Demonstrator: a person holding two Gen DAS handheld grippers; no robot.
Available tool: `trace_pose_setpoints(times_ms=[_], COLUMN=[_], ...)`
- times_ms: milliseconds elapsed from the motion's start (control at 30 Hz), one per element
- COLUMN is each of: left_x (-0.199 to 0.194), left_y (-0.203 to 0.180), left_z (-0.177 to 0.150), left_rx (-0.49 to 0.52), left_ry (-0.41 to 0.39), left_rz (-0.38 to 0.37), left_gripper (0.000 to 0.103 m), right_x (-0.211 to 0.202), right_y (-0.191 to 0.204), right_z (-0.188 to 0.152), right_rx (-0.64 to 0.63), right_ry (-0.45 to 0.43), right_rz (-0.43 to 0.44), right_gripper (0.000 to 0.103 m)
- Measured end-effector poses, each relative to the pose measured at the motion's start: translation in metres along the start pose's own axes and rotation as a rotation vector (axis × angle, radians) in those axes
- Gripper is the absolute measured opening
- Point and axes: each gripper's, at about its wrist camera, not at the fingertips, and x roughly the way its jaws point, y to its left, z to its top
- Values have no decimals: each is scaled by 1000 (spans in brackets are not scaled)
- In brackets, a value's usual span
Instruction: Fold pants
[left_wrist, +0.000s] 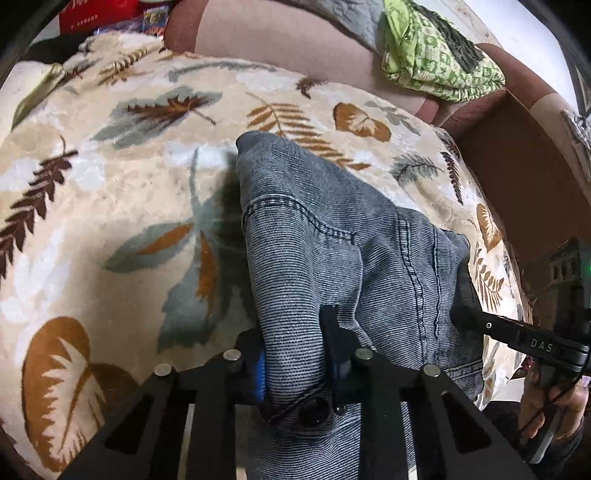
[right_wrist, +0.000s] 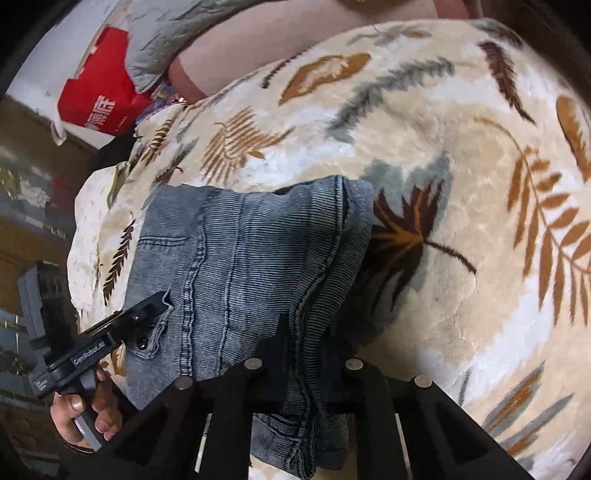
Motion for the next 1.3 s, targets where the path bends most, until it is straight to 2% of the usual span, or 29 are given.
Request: trace_pose_setpoints(times_ms=[100,300,567,800,1100,1133,1200,1267,1300], left_x=[-12,-54,-75,-52,-3,7,20,19,16], left_y=[-7,-7,11,21,40,43,49,57,60], left_z=[0,17,64,92,97,96,96,93,91], left_rx=[30,58,43,38,13,7,-10,-45,-58], left_ry=[-31,-150,-235,-238,-164,-138,-92,-97,-104], left_rz=[14,64,111,128,148,164,194,202,208], left_gripper=[22,22,22,22,24,26,40,68,72], right_x=[-11,-30,-41,-20,30,37,59,72,72], right_y=[12,47,87,88,72,69,58,50,47], right_z=[2,14,65,98,109,110,112,110,108], right_rx=[-32,-105,-178,-192,-178,-175,-154,-153,-145], right_ry=[-28,-87,-169,-187,-158,-147,-96,-75,-77], right_rz=[5,29,54,35,10,12,-31,-90,-104], right_gripper=[13,13,13,13,13,14,17,24,28])
